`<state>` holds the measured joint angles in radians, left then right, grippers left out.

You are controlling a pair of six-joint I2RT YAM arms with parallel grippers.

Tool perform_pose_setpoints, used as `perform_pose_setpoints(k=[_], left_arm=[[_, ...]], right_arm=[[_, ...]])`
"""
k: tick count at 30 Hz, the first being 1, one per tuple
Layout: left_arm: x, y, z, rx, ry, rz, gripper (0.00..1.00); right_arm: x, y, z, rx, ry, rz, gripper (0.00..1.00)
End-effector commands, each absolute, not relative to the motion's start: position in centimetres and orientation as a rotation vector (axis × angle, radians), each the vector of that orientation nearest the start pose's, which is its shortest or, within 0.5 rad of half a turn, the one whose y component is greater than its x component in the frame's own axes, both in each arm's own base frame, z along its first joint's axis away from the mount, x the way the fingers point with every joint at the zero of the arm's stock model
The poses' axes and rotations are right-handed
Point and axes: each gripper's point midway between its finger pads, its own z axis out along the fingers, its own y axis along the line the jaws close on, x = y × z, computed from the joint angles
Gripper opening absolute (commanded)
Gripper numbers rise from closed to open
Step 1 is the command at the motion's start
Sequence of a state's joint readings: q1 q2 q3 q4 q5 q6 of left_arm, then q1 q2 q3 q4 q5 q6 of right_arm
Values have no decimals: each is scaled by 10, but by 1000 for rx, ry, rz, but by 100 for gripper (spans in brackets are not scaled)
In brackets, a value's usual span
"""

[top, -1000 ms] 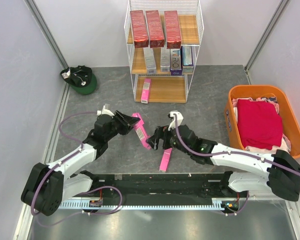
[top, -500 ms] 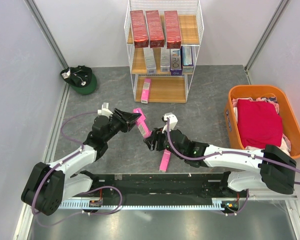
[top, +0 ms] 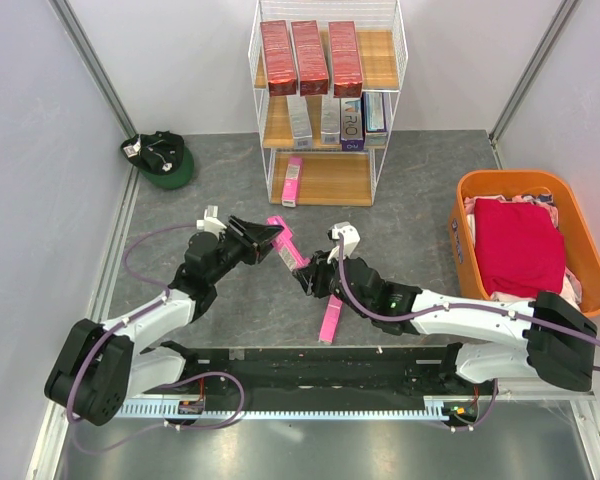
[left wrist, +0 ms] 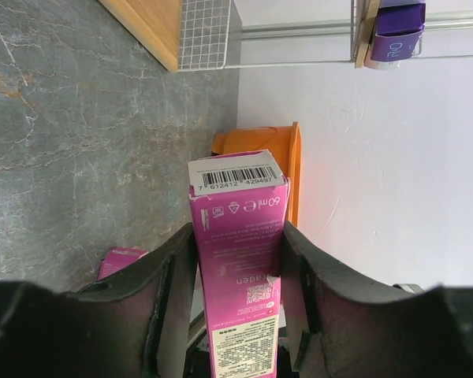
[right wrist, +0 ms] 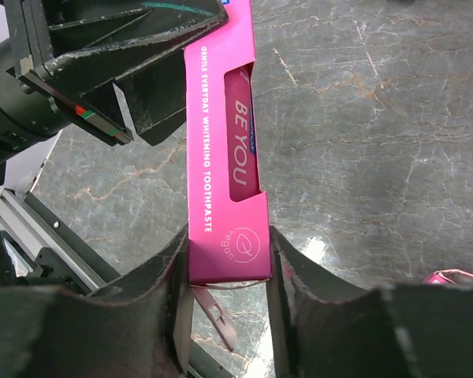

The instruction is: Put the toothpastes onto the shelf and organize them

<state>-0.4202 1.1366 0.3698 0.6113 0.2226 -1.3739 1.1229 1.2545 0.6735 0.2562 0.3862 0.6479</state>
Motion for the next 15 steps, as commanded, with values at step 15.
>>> perform_pose_setpoints(k=[15], left_arm=[[296, -188, 191, -487, 1966, -1030, 88]], right_arm=[[221, 337, 197, -64, 1905, 975, 19]])
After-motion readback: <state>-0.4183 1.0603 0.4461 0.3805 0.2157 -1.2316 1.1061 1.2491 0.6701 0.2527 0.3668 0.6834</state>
